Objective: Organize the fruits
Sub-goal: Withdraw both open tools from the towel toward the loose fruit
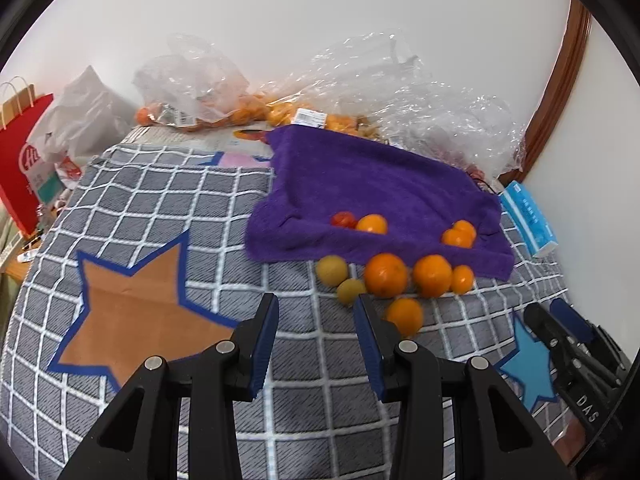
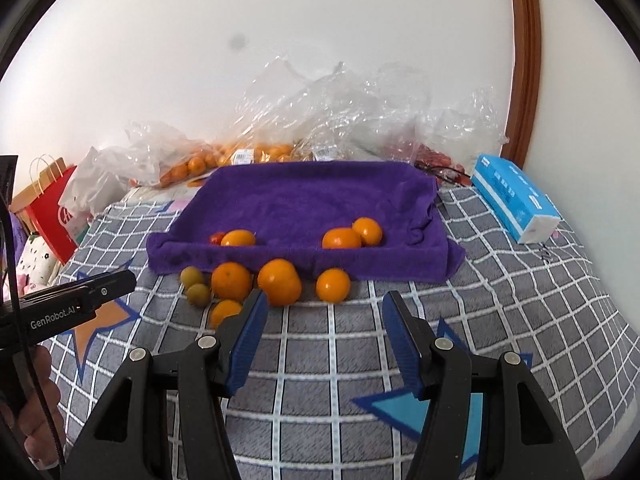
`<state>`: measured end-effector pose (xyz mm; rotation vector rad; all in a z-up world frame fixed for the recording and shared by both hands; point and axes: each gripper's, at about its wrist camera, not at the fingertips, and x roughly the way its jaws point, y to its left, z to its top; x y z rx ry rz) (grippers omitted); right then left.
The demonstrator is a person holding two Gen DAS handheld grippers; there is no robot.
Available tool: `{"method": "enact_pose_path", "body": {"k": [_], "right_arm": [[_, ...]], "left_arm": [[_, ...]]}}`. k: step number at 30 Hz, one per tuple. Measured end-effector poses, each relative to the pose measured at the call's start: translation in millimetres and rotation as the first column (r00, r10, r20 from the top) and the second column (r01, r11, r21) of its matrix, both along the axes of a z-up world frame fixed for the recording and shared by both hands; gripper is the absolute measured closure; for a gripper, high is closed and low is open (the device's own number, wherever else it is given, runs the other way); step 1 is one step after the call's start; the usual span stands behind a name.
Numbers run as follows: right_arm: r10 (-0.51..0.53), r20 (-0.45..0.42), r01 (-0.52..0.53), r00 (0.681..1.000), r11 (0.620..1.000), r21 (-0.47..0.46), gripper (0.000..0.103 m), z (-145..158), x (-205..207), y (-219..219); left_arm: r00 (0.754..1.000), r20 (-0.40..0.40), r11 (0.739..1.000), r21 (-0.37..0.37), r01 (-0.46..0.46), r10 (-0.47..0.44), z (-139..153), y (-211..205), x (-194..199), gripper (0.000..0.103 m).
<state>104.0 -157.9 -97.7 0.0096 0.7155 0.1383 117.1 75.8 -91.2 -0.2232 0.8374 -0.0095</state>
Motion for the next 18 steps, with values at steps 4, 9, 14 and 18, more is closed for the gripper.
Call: {"method": "enact_pose_path", "body": {"k": [4,9,14,18], "right_arm": [[-0.019,0.003,0.018,1.0,1.0,0.011,0.043,-5.0,-6.1,-1.6],[-0.018,-0.015,0.018,1.0,1.0,0.025,0.043,-13.2,-4.3,-3.3],[-0.017,-0.049,0.017,0.999,1.0,-0.01,0.051,-28.1,9.5,-2.0],[-0.016,-0.079,0.015,0.997,1.0,-0.012,0.059,-41.9,28.0,-4.7]], "left_arm": [[0.999,-0.034,1.0,0.008,0.009,-0.009,-10.9,6.5,-4.1,0.066],[0.998,-0.066,1.0,0.001,-0.001,0.001,-21.6,15.9,-4.5,0.062],[0.997,-0.076,1.0,-0.008,-0.001,0.0,-30.6,20.8,2.2,0.056],[0.995,-0.104,1.0,-0.006,-0.007,0.006,-42.4,24.8,15.9,0.055]]}}
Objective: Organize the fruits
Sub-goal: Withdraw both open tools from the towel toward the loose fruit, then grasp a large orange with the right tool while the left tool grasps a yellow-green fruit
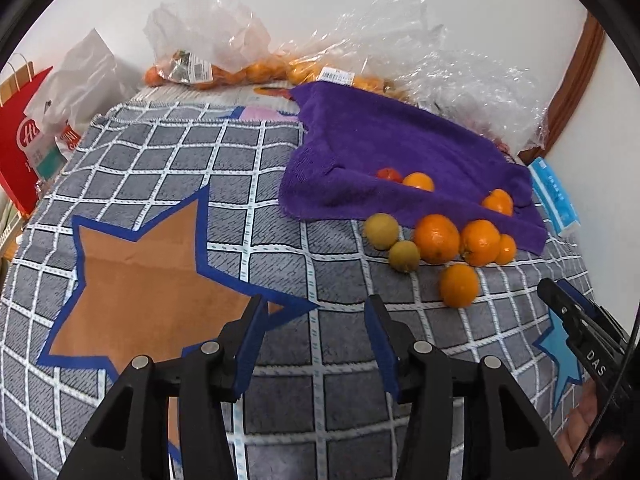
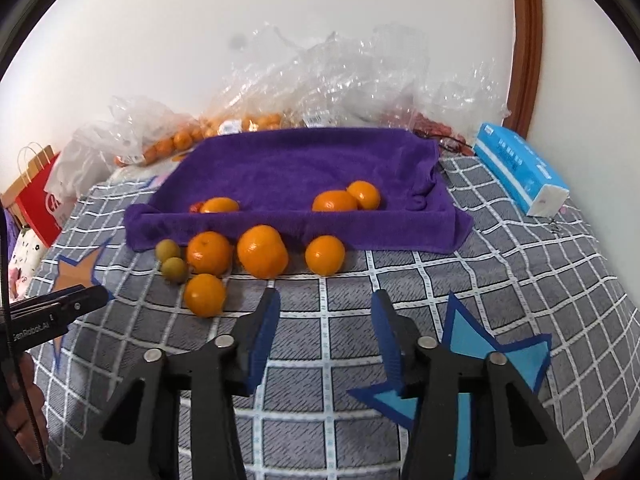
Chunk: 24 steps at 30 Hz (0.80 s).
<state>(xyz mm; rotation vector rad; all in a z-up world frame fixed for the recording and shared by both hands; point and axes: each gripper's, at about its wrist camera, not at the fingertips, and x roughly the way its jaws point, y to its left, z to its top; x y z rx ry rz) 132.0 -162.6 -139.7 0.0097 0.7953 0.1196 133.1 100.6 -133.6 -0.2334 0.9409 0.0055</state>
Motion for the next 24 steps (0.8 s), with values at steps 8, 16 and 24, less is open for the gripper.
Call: {"method": "enact_pose_path", "body": {"k": [8,16,24], "right_arm": [[-0.002,-0.032,0.002,0.999,1.0,-0.004,0.059,-19.7,41.0,-3.3],[0.04,-0.062,-0.038,0.997,0.999,0.026,0.059,-29.9,67.4,0.8],[0.075,-0.072,-0.075,0.995,0.997,0.002,0.065,-35.9,76.0,8.8]], "left_arm": [[1.0,0.023,1.0,-0.012,-0.01,0.01,-15.2,5.3,9.3,0.05],[0.999,0.034,0.998,0.058,0.027,-0.029,-15.9,-7.0,9.4,0.041],[0.997,0.025,0.995,-0.063,0.073,-0.072,-6.8,-11.4,16.0,0.056]]}}
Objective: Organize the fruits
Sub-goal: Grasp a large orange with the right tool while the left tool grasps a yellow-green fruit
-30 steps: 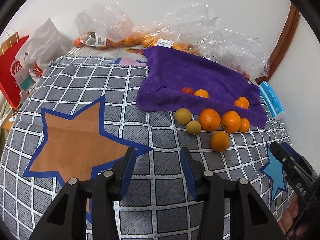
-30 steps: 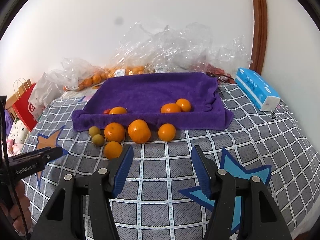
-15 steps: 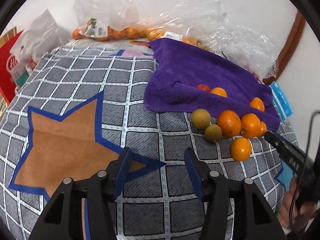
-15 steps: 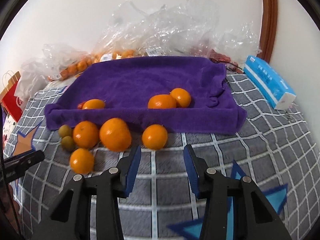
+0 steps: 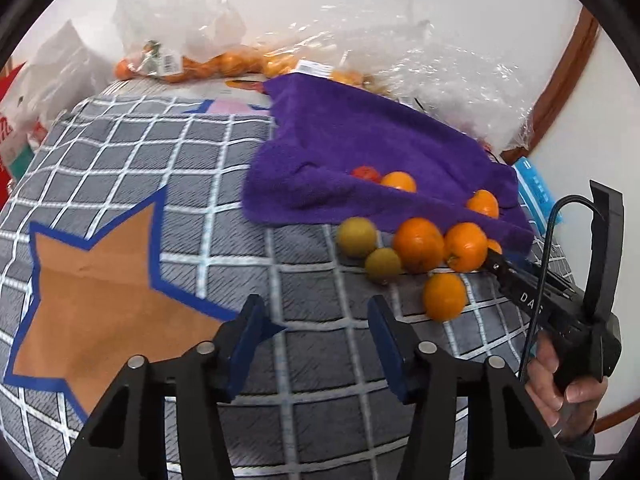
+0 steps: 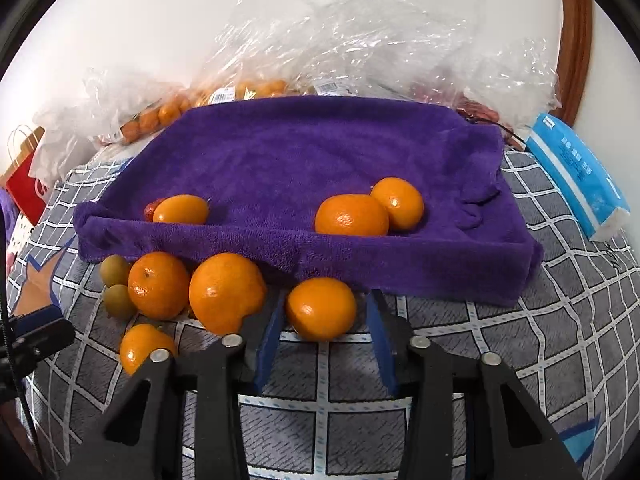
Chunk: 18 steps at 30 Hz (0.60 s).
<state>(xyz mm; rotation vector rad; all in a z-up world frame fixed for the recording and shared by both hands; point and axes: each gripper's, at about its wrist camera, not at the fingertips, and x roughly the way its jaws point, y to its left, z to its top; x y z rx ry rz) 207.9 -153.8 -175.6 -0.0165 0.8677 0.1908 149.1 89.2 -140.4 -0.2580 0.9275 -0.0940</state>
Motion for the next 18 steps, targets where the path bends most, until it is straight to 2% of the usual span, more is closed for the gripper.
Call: {"method": "enact_pose_path", "body": {"k": [3,5,7,9,14,17,18], "right_arm": [[-0.005,0.007,0.005,1.0,1.0,0.029,0.065,2.9,-3.8,-7.1],[-0.005,0.03,0.004,1.0,0.999,0.034,0.065,6.9,-9.8,-12.0],[-0.01,0.065,0.009,0.998,1.0,0.014,0.065,10.1,-16.9,-15.6],[-0.002,0.084,0.003,0.996,1.0,-0.014,0.065,9.9,-21.4,-16.9],[0.014,0.041,-0.015,0.999,1.0,0.011,0.065,4.5,-16.5,-20.7],[0.023,0.038,-0.023,0.999,1.0,0.011,0.065,3.5,-16.7,-19.0],[0.025,0.037,-0.026,0.999,1.0,0.008,0.065,3.3,-16.7,-18.2]], "left_arm": [[1.0,-0.002,1.0,0.021,0.008,-0.008,0.1,-10.5,11.2,0.066],[1.0,0.0,1.0,0.004,0.004,-0.004,-0.4,-14.1,19.1,0.07],[1.0,0.002,1.0,0.001,-0.004,0.004,-1.0,-18.3,29.1,0.071],[1.0,0.01,1.0,-0.019,-0.005,0.006,-0.4,-19.2,36.4,0.077],[1.0,-0.005,0.995,-0.101,-0.017,0.017,-2.0,-18.7,51.9,0.078],[1.0,-0.023,0.995,-0.095,-0.016,0.014,-7.5,-22.7,59.3,0.077],[1.0,-0.004,0.995,-0.096,-0.021,0.021,-8.9,-23.5,59.0,0.077]]}}
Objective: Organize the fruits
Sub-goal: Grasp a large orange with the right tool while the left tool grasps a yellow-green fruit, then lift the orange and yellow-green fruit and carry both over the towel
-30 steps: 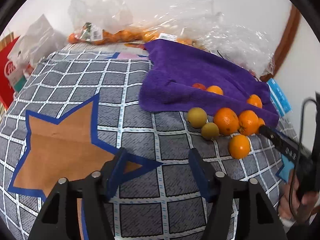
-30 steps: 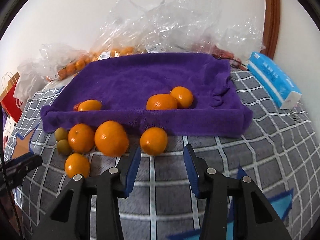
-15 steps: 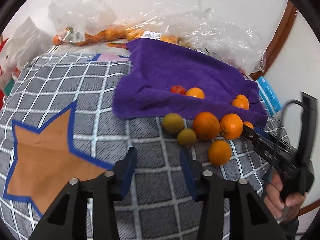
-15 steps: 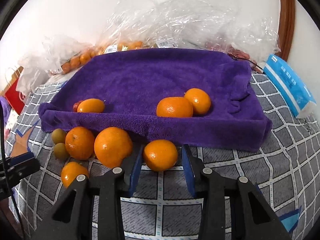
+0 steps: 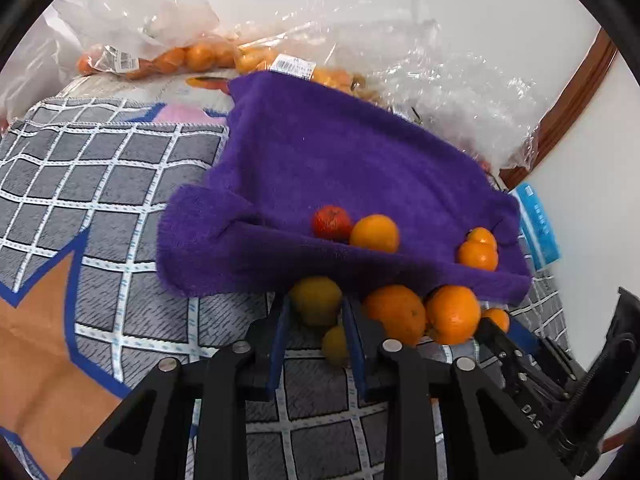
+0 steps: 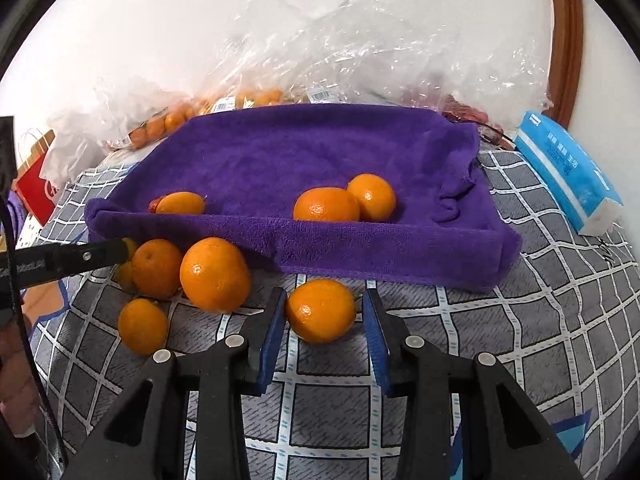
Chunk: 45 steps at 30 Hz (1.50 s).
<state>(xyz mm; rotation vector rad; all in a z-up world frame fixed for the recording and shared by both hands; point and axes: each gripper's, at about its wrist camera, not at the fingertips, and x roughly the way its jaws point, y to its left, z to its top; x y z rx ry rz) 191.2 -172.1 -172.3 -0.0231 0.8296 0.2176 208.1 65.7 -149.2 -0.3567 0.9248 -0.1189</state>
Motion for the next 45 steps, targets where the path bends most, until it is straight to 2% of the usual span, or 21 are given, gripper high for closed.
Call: {"method": "enact_pose_path", "body": {"k": [4,5,7,9,10,14,22,28,34,40,45], "right_arm": [[0.005,-0.003,-0.005,1.0,1.0,-0.001,0.065,-0.9,1.2,1.4],[0.004,-0.002,-0.004,1.0,1.0,0.001,0.065,-0.9,1.3,1.2],[0.004,0.002,-0.004,1.0,1.0,0.005,0.065,-0.3,0.7,0.5],[0.004,0.002,-0.004,1.0,1.0,0.003,0.065,-0.6,0.5,0.8],[0.004,0.001,-0.004,1.0,1.0,-0.001,0.065,-0.4,0.0,0.9],[0.014,0.001,-0.014,1.0,1.0,-0.028,0.065,-0.6,-0.8,6.0],[0.018,-0.005,-0.018,1.0,0.999,-0.026,0.065,-1.7,0.8,4.1],[0.013,0.028,-0.012,1.0,0.999,-0.043,0.065,2.2,-3.8,5.8],[0.017,0.038,-0.016,0.999,0.999,-0.036,0.065,3.7,-5.2,5.6],[0.014,0.055,-0.011,0.998,0.999,-0.048,0.065,5.3,-8.3,7.7],[-0.016,0.072,0.016,0.997,1.0,-0.004,0.065,8.8,-11.1,-1.3]], "left_arm": [[1.0,0.007,1.0,0.025,-0.001,0.001,3.0,-0.1,-6.0,0.078],[1.0,0.011,0.999,0.047,-0.008,0.007,4.9,0.8,-9.5,0.078],[1.0,0.019,0.99,0.138,-0.026,0.024,7.4,0.7,-16.6,0.078],[0.999,0.04,0.969,0.243,-0.044,0.035,5.8,-1.0,-22.3,0.078],[0.998,0.049,0.961,0.273,-0.04,0.027,2.9,-2.0,-23.5,0.075],[0.998,0.055,0.951,0.309,-0.022,0.006,-5.2,-6.2,-20.0,0.076],[0.996,0.082,0.987,0.154,-0.043,0.031,-2.7,11.9,-21.8,0.076],[0.992,0.106,0.993,0.092,-0.078,0.068,-2.6,19.0,-25.0,0.076],[0.988,0.144,0.991,0.105,-0.076,0.061,3.0,14.9,-28.1,0.076],[0.979,0.198,0.985,0.152,-0.08,0.049,12.2,7.1,-36.2,0.076],[0.978,0.205,0.98,0.183,-0.082,0.043,15.0,3.4,-36.2,0.076]]}}
